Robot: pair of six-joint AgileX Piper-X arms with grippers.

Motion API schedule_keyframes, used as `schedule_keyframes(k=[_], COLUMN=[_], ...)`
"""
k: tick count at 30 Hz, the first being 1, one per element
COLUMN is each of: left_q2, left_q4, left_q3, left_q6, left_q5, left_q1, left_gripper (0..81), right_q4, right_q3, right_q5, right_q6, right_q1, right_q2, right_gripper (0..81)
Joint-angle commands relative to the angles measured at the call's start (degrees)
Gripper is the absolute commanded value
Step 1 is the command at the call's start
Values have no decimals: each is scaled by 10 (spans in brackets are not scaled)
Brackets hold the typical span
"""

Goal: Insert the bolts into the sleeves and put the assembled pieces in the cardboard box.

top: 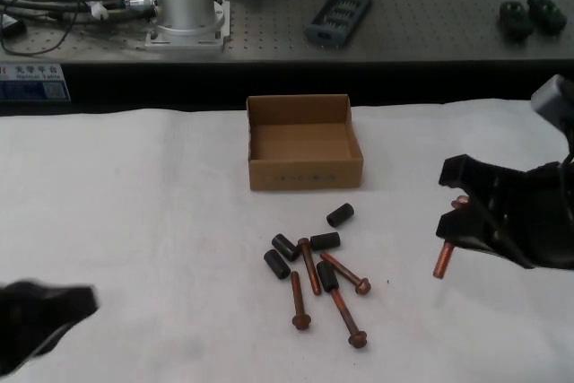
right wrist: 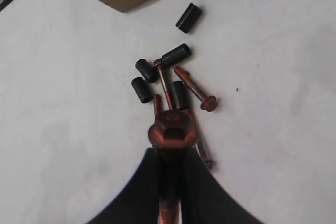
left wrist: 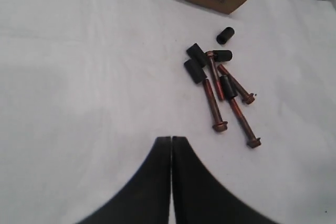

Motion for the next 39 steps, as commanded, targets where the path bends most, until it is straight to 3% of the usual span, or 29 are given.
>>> schedule_keyframes(k=[1,6,10,12,17,19,26,39], left_q2=[94,247,352,388,450,467,512,570], left_q4=[-20,-20,-20,-20,-20,-22,-60,-90], left_q3=[-58,-162,-228,-255,-296,-301,-305,-336], left_q6=[8,-3,-3,-4,-103,-155,-239,-286], left_q5=[-56,-117,-119,-119,-117,-118,-118,-166], left_q1=[-49,-127,-167,-179,-187,-187,-200,-203], left_gripper=[6,6,7,72,363,414,295,293], right_q4=[18,67,94,101,112,112,112,112], right_q3=[-2,-2,-2,-2,-2,-2,-2,-2], right_q5=[-15,-26,-26,-26,-28,-39,-62,-86], right_q6=[-30,-88,-115,-123,-123,-123,-123,-168], right_q1=[-4,-4,-4,-4,-4,-4,-4,-4], right_q2=[-18,-58,-87,-99,-123,-128,-132,-132], right_gripper=[28,28,28,28,28,28,28,28])
